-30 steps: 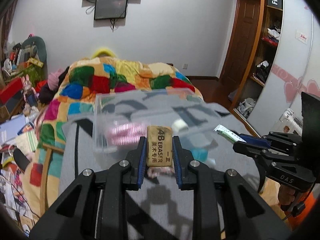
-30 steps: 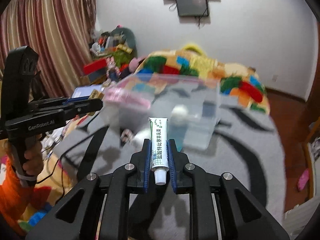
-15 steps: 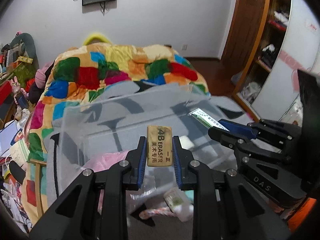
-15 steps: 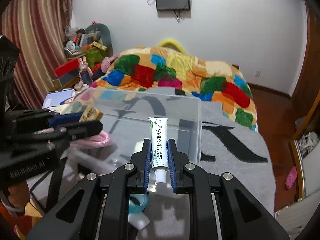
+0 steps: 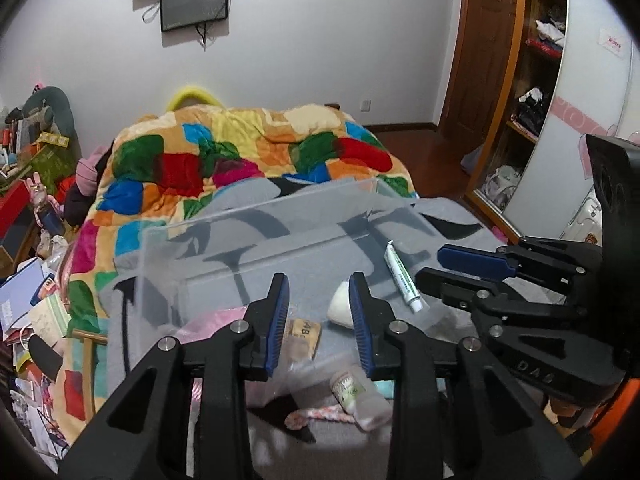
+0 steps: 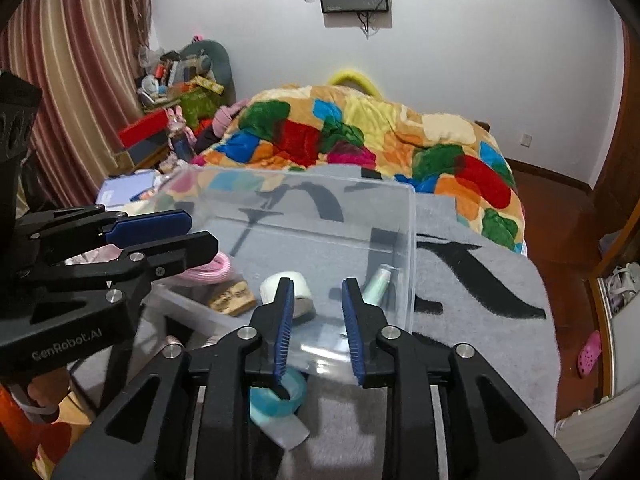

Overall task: Organize objects
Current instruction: 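Drop the eraser into the clear box with the left tool while the right tool drops the tube in, then grasp the white pill bottle with the left tool while the right tool grasps the teal tape roll, then drop the pill bottle into the box with the left tool while the right drops the teal tape in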

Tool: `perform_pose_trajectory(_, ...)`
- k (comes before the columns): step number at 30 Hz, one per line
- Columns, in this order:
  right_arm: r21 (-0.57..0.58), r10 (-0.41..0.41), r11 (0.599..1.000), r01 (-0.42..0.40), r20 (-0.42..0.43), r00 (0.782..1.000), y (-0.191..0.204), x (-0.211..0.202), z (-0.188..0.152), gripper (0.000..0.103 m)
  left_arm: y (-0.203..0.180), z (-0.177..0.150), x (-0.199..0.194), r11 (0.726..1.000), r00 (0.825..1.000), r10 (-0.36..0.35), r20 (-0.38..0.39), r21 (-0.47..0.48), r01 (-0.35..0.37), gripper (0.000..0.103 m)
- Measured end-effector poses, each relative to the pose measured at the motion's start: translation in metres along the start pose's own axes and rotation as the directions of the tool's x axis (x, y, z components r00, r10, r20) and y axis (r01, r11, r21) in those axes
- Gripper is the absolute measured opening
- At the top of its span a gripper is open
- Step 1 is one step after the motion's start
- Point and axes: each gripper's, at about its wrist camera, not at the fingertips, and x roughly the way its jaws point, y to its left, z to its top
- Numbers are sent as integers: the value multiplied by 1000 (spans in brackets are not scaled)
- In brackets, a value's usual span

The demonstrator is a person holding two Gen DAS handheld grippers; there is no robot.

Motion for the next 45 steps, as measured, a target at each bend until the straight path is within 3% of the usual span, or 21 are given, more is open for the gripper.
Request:
perform_pose_trajectory(11,-62,12,998,-10,36,999,18,-38,-26,32,-11,-36,-28,1000,1000,-13,11,14,13,34)
perform_pose_trajectory(21,-13,52,998,-53,-69,996,13,-7,-57,35,-16,-64,16,994,986,-106,-127,-36,102,35)
perform_pose_trajectory(29,32,86,996,-83,-108,990,2,6,-65,35,-14,-80,35,992,978,-112,-173,-85,98,37)
perform_pose_trajectory(33,36,114,993,-110,-122,986,5,18,-62,39,-8,-85,30,991,981,-110,-162,-100,94,35)
perform_pose_trajectory(35,39,126,992,-122,-129,984,9,24,-60,40,-8,-86,28,991,982,-109,-154,-100,94,29)
perform_pose_trajectory(39,43,135,991,-130,-138,981,13,32,-60,40,-9,-90,20,994,990,-72,-123,-84,62,29)
perform_pose_trajectory(45,39,123,992,-119,-123,985,12,26,-64,37,-8,-90,3,994,993,-76,-86,-80,69,28)
